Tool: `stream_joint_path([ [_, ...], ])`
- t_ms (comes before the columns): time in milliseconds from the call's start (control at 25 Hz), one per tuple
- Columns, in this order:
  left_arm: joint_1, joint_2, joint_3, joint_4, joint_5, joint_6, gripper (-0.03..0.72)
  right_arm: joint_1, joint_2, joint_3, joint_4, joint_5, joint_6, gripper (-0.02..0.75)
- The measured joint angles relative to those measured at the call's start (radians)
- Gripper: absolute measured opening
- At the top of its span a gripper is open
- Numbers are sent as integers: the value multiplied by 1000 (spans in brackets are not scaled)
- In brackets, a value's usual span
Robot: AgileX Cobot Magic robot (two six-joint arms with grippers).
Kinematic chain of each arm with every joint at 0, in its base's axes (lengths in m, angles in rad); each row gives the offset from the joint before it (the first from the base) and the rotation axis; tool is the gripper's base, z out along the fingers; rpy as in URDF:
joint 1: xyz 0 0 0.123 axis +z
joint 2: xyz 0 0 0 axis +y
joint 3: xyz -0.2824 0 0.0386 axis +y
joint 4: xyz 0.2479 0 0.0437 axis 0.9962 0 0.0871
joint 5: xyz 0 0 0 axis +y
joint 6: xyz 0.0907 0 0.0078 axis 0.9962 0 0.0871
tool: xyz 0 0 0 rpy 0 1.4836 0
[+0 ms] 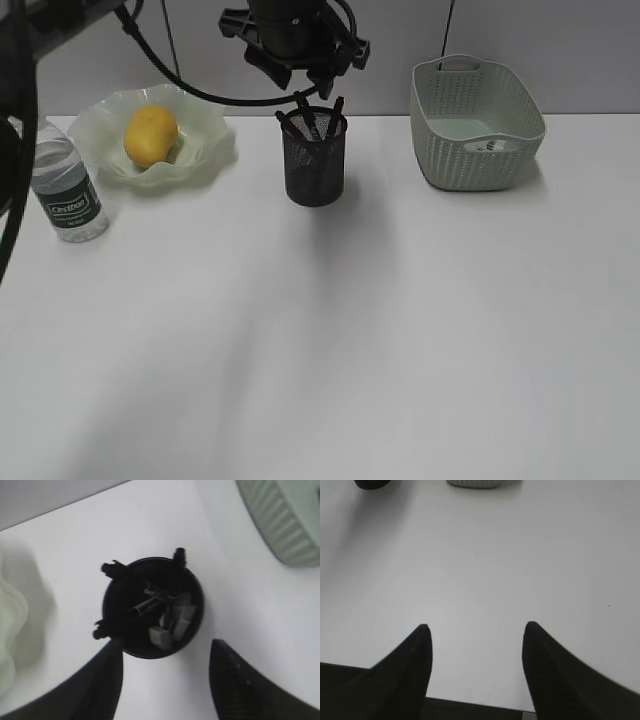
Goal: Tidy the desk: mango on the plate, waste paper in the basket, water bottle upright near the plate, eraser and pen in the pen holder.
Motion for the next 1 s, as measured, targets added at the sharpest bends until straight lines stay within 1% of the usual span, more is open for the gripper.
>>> stream_joint_path([
  [160, 0, -44, 0, -122, 5, 62, 424, 0, 0, 0, 0, 0, 0, 459],
  [320, 0, -106, 18, -144, 6, 95, 424, 0, 0, 0, 0, 0, 0, 459],
  [440, 12, -172, 90, -149, 6, 104, 424, 0, 0, 0, 0, 0, 0, 459],
  [600, 31, -277, 255, -133, 6, 125, 424, 0, 0, 0, 0, 0, 0, 459],
  [800, 70, -447, 520, -91, 6, 129, 424, 0, 0, 0, 0, 0, 0, 459],
  [1000, 152, -656, 791, -86, 5, 130, 424, 0, 0, 0, 0, 0, 0, 459],
])
